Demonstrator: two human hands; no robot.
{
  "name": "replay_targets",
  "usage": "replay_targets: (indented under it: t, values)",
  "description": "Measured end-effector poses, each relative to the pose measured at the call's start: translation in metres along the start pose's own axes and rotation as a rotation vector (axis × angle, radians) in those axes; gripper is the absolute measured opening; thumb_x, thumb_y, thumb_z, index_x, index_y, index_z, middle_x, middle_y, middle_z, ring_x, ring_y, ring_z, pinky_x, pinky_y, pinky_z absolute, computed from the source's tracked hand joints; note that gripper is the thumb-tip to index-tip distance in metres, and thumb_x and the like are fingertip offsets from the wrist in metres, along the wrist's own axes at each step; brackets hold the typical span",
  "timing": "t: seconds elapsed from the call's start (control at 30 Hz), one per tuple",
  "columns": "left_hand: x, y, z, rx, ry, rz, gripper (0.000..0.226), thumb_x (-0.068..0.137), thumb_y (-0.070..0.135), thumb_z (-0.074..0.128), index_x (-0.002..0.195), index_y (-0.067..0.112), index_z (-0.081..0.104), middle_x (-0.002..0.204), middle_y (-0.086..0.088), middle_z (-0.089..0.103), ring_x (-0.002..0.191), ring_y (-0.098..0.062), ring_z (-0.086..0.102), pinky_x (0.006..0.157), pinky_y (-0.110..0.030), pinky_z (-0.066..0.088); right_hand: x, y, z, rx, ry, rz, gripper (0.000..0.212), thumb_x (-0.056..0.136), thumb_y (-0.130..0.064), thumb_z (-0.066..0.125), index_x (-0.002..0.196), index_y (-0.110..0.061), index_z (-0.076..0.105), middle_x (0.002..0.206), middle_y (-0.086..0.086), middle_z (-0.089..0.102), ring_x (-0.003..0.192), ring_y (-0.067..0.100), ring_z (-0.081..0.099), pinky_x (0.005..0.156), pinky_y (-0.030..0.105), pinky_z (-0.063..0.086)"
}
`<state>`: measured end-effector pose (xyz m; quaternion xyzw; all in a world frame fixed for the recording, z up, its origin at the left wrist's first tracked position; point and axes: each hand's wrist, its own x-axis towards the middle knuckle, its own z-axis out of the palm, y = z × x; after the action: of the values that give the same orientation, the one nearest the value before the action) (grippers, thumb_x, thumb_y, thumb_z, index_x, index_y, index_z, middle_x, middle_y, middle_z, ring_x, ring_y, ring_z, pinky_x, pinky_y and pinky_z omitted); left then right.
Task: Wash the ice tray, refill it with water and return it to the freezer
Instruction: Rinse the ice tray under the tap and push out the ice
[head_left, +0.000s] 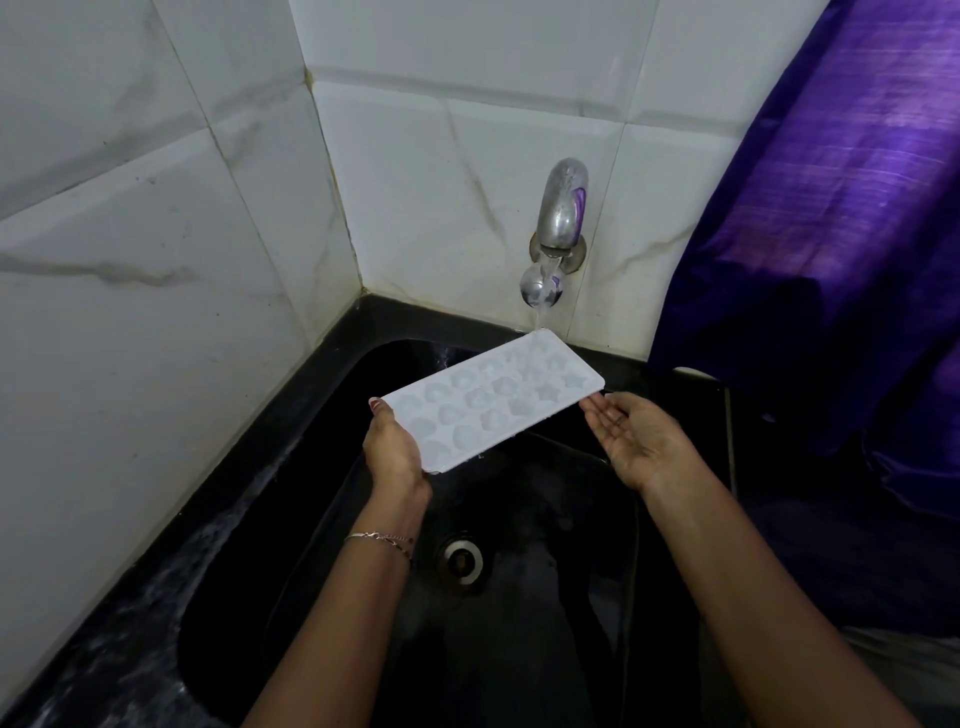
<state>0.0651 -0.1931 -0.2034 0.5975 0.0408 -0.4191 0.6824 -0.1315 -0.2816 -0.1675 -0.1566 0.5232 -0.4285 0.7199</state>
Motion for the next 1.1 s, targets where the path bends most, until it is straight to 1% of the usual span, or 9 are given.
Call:
replay_targets:
  t: [0.1,0.2,0.3,0.43,0.57,0.67,0.77,0.93,1.1]
  values:
    - [0.000,0.001,0.004,-0.008,-0.002,0.007,0.042,0.100,0.051,0.035,0.094,0.020,0.062,0.093,-0.004,0.071,0.079,-0.025,0.070,0.065,-0.038,0.058,0.001,-0.002,-0.001,0.008,-0.001,0.000,0.013,0.095,0.000,0.049,0.086,0.002,0.058,0.091,0.014,0.067,0.085,0.020,0.067,0.084,0.028,0.054]
    - [0.001,0.003,0.006,-0.010,-0.009,0.012,0.041,0.101,0.050,0.035,0.091,0.020,0.061,0.090,-0.003,0.070,0.076,-0.023,0.069,0.059,-0.033,0.056,0.000,-0.003,0.000,0.018,0.001,-0.005,0.013,0.095,0.000,0.048,0.087,0.002,0.058,0.092,0.015,0.067,0.086,0.021,0.066,0.092,0.030,0.051]
    - [0.004,0.004,0.008,0.007,-0.024,0.003,0.043,0.100,0.051,0.035,0.091,0.019,0.062,0.092,-0.004,0.071,0.078,-0.025,0.069,0.061,-0.035,0.057,-0.001,-0.006,0.000,0.026,0.000,-0.009,0.014,0.096,0.001,0.047,0.086,0.001,0.057,0.091,0.014,0.066,0.085,0.020,0.065,0.097,0.031,0.049]
    - [0.012,0.005,0.016,0.044,-0.063,-0.023,0.045,0.100,0.052,0.034,0.093,0.018,0.062,0.093,-0.006,0.071,0.079,-0.027,0.069,0.065,-0.038,0.057,0.001,-0.010,-0.003,0.038,0.007,-0.011,0.013,0.095,0.000,0.047,0.087,0.001,0.058,0.091,0.014,0.066,0.085,0.020,0.066,0.092,0.029,0.050]
    - [0.020,0.006,0.027,0.077,-0.106,-0.036,0.045,0.100,0.052,0.034,0.095,0.017,0.062,0.095,-0.006,0.071,0.080,-0.027,0.069,0.063,-0.037,0.056,0.003,-0.014,-0.010,0.058,0.021,-0.020,0.012,0.095,0.001,0.048,0.089,0.002,0.058,0.093,0.015,0.066,0.087,0.021,0.066,0.087,0.029,0.054]
    - [0.024,0.007,0.036,0.087,-0.128,-0.049,0.048,0.100,0.053,0.033,0.101,0.014,0.062,0.097,-0.007,0.071,0.081,-0.027,0.069,0.065,-0.037,0.057,0.003,-0.016,-0.013,0.061,0.035,-0.026,0.012,0.095,0.001,0.048,0.089,0.002,0.059,0.093,0.014,0.066,0.087,0.021,0.066,0.088,0.029,0.053]
    - [0.025,0.006,0.041,0.089,-0.137,-0.051,0.046,0.100,0.052,0.034,0.097,0.016,0.061,0.094,-0.006,0.070,0.079,-0.027,0.069,0.065,-0.037,0.057,0.004,-0.018,-0.016,0.066,0.045,-0.030,0.012,0.094,0.001,0.049,0.089,0.002,0.059,0.093,0.014,0.066,0.088,0.020,0.066,0.092,0.030,0.052]
    - [0.023,0.004,0.046,0.083,-0.153,-0.060,0.046,0.101,0.050,0.033,0.100,0.014,0.061,0.092,-0.006,0.070,0.076,-0.025,0.068,0.060,-0.033,0.055,0.004,-0.020,-0.018,0.070,0.058,-0.045,0.013,0.094,0.001,0.048,0.087,0.002,0.059,0.091,0.013,0.065,0.086,0.019,0.066,0.090,0.028,0.052]
    - [0.022,0.003,0.051,0.096,-0.174,-0.064,0.044,0.101,0.050,0.033,0.096,0.016,0.061,0.091,-0.006,0.070,0.074,-0.025,0.068,0.059,-0.033,0.055,0.001,-0.024,-0.023,0.074,0.071,-0.046,0.014,0.095,-0.002,0.048,0.088,0.000,0.060,0.092,0.012,0.065,0.087,0.019,0.066,0.084,0.027,0.054]
